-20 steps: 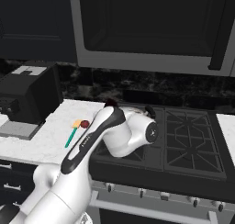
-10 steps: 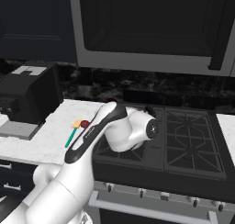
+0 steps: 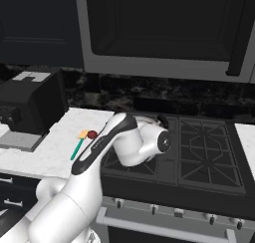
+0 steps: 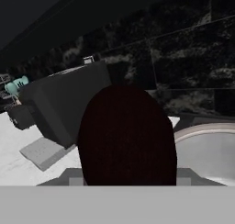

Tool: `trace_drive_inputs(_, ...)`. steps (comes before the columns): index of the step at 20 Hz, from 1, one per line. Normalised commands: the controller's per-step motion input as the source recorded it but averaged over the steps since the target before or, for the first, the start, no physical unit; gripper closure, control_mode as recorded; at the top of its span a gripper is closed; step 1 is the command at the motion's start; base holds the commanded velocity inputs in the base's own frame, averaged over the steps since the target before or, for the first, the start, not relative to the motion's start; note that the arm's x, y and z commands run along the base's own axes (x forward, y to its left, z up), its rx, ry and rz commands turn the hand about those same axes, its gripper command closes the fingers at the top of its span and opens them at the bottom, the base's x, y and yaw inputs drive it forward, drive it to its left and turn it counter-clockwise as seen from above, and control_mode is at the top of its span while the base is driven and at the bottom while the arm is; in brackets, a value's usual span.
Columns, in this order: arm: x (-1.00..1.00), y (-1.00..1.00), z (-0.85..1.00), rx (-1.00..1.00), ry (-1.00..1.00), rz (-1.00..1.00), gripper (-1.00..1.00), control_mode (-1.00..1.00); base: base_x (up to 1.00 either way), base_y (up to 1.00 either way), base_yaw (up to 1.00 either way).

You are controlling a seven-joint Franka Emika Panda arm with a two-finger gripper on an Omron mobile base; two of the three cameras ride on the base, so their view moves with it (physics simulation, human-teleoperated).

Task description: Put the avocado and tomato in the pot. Retrieve the spatula and lightly stir the vegetables in the pot.

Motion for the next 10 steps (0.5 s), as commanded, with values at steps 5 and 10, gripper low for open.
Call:
trace_drive_inputs(5,0.0,0.0,-0.22,-0.06,0.0,0.0,1.0,-1.0,0.0,0.0,0.0)
trace_drive_inputs(10,0.07,0.0,-0.05,-0.01,0.0,0.0,1.0,-1.0,0.0,0.0,0.0)
